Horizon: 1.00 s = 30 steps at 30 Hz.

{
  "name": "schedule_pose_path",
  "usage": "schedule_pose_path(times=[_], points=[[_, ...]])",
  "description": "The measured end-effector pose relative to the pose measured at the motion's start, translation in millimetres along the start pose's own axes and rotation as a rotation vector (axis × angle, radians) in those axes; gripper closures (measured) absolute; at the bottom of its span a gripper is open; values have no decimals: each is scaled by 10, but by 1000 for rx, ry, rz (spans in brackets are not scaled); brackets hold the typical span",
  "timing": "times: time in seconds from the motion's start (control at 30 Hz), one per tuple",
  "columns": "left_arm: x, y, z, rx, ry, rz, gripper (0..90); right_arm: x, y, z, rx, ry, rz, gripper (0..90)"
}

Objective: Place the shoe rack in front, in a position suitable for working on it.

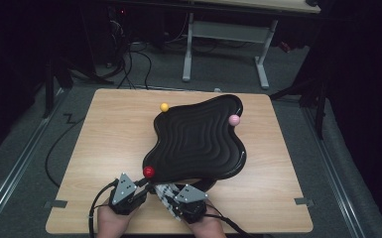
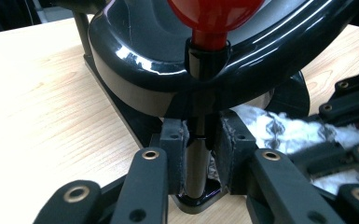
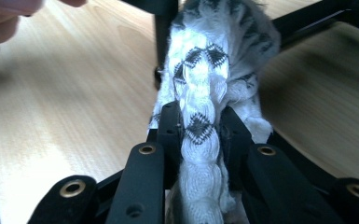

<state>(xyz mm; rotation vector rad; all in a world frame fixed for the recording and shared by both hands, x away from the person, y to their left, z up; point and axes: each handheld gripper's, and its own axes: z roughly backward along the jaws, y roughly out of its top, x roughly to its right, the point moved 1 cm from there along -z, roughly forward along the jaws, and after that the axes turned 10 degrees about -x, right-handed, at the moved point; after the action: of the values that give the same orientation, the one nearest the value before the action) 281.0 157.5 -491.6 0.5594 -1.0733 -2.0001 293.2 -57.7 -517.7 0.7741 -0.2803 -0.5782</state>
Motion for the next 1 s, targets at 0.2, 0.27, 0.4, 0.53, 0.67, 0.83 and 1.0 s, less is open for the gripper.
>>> schedule_pose_path(times=[0.2, 0.27, 0.4, 0.53, 0.67, 0.83, 1.0], points=[[4, 0, 3, -1, 0, -1, 745, 167, -58, 108, -12, -67, -14, 753], [4, -1, 3, -1, -1, -1, 744, 243, -100, 153, -21, -98, -15, 753], [3, 1, 3, -1, -1, -2, 744, 452, -208, 276, -35, -132, -58, 753], [2, 5, 3, -4, -2, -3, 745, 718, -334, 406, -38, -187, -109, 754], [-1, 7, 0, -4, -5, -2, 745, 977, -416, 525, -25, -238, -172, 753], [-4, 7, -1, -3, -7, -2, 745, 1261, -491, 616, -25, -327, -234, 754], [-1, 7, -4, -2, -7, -2, 745, 1348, -506, 617, -24, -325, -249, 760]])
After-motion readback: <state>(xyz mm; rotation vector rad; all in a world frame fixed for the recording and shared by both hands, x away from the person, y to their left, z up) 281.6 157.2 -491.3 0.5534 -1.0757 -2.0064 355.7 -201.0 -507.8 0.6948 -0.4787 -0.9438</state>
